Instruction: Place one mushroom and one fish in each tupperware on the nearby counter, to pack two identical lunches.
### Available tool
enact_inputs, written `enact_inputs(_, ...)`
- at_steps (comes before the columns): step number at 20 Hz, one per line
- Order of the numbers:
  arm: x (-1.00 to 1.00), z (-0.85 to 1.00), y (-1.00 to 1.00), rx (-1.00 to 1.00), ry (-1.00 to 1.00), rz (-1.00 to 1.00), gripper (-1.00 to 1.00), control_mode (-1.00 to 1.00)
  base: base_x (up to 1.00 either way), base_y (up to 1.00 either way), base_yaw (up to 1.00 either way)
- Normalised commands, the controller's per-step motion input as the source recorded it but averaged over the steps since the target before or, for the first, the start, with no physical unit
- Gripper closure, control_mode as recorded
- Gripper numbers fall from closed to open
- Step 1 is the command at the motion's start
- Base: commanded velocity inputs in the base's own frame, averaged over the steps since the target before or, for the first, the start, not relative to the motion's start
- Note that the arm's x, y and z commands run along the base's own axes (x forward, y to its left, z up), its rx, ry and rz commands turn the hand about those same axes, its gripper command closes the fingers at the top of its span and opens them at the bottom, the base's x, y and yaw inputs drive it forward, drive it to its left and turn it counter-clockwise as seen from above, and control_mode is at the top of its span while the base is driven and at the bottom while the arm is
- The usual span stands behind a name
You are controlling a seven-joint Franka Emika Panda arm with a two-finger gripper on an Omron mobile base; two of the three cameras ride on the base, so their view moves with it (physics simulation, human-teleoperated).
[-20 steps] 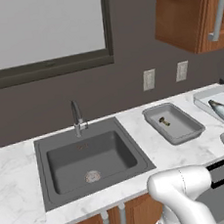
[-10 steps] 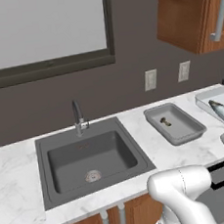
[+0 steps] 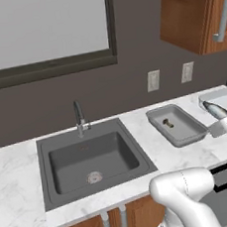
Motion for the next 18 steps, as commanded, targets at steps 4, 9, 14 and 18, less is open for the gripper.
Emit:
enact_inputs(4,1.0,-0.39,-0.09,-0.06,0.31,-0.29,1.0,-1.0,0.0,0.0,0.0)
enact_inputs(9,0.91,-0.35,-0.19,-0.04,0.21,-0.23,1.0,-1.0,0.0,0.0,0.0)
enact_inputs(14,0.5,-0.5,-0.47,0.0,0.05,-0.04,1.0,-1.0,0.0,0.0,0.0)
enact_inputs(18,0.43,-0.61,-0.53,0.0,0.01,0.0,1.0,-1.0,0.0,0.0,0.0)
